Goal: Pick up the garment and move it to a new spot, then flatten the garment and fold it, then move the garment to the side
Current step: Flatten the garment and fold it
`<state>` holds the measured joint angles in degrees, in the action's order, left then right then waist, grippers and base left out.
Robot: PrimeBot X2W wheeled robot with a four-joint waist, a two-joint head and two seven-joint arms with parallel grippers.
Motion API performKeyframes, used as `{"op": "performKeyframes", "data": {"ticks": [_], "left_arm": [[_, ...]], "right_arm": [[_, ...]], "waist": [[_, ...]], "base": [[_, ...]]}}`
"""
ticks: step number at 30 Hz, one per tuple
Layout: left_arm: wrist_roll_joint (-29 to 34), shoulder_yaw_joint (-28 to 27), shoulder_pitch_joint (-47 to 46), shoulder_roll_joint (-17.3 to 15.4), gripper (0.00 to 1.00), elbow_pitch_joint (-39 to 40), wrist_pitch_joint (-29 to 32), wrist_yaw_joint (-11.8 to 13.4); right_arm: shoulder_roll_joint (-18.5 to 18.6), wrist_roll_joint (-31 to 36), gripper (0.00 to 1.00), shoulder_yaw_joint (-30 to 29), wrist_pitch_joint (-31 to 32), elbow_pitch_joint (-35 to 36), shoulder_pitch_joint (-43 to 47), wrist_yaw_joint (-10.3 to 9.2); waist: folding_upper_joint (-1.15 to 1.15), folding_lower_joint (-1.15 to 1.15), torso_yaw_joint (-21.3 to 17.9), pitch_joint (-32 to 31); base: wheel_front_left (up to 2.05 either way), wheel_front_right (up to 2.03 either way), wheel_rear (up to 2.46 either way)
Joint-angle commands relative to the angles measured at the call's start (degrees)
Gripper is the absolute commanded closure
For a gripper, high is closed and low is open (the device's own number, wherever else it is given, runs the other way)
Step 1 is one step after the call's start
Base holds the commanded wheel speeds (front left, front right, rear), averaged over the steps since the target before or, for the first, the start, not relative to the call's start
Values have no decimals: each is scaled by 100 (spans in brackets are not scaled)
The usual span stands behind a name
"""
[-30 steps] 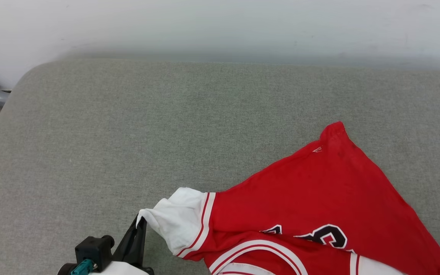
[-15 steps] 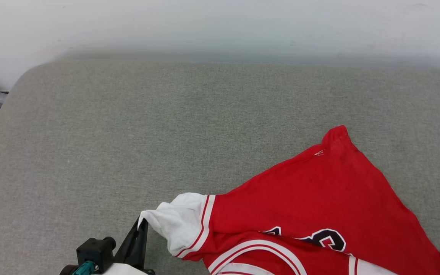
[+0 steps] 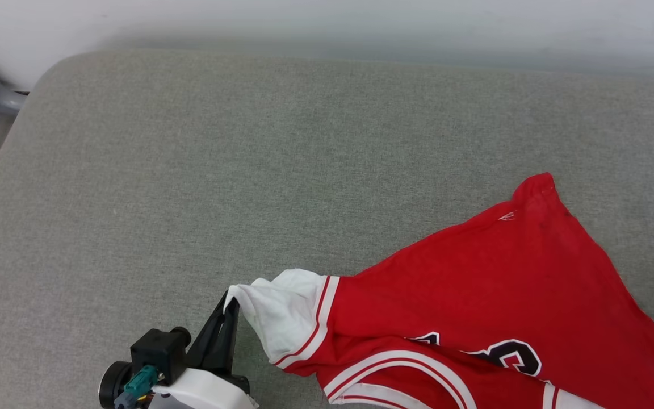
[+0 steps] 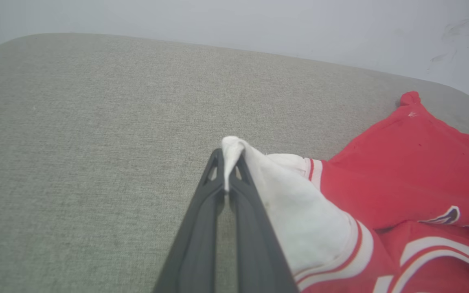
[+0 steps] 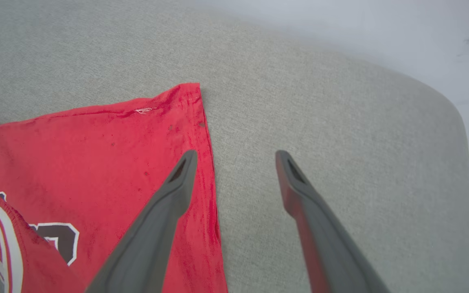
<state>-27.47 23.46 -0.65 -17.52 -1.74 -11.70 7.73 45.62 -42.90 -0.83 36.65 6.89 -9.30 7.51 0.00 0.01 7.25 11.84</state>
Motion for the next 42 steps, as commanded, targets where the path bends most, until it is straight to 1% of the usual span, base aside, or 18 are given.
{"op": "performKeyframes", "data": {"ticks": [1, 5, 8, 16, 22, 26, 31, 34, 35, 36, 42], "left_arm": [[22, 7, -83, 8, 100, 26, 16, 9], [90, 95, -237, 51, 100, 86, 33, -9], [123, 152, -361, 98, 100, 108, 24, -32], [177, 295, -632, 259, 100, 56, -49, -91], [202, 366, -798, 360, 100, -22, -117, -145], [208, 395, -898, 421, 100, -87, -157, -171], [198, 412, -978, 468, 100, -181, -200, -206], [182, 412, -1032, 480, 100, -251, -226, -233], [176, 406, -1038, 484, 100, -272, -229, -242], [172, 397, -1036, 485, 100, -296, -234, -247], [134, 356, -969, 425, 100, -437, -269, -274]], "right_arm": [[25, 27, 0, 57, 55, -6, -132, -4], [33, 121, 0, 539, 514, -115, -834, -4], [57, 174, 0, 944, 837, -334, -1375, -4], [-108, 355, 0, 1974, 1375, -1240, -2605, -4], [-333, 464, 0, 2449, 1312, -2072, -3180, -5], [-433, 471, 0, 2735, 1199, -2517, -3373, -4], [-511, 440, 0, 3255, 1095, -3029, -3295, -4], [-481, 359, 0, 3539, 1006, -3235, -3230, -3], [-457, 353, 76, 3604, 918, -3258, -3250, -4], [-440, 322, 100, 3646, 817, -3293, -3303, -3], [-403, 43, 100, 3819, 129, -3388, -3613, -6]], "waist": [[0, -1, 86, 102], [0, -1, 221, 293], [0, -1, 333, 438], [0, -1, 592, 779], [0, -1, 731, 1017], [0, -1, 787, 1141], [0, -1, 788, 1224], [0, -1, 773, 1236], [0, -1, 762, 1232], [0, -1, 746, 1222], [0, -1, 610, 998]], "base": [[0, 0, 0], [0, 0, 0], [0, 0, 0], [0, 0, 0], [0, 0, 0], [0, 0, 0], [0, 0, 0], [0, 0, 0], [0, 0, 0], [0, 0, 0], [0, 0, 0]]}}
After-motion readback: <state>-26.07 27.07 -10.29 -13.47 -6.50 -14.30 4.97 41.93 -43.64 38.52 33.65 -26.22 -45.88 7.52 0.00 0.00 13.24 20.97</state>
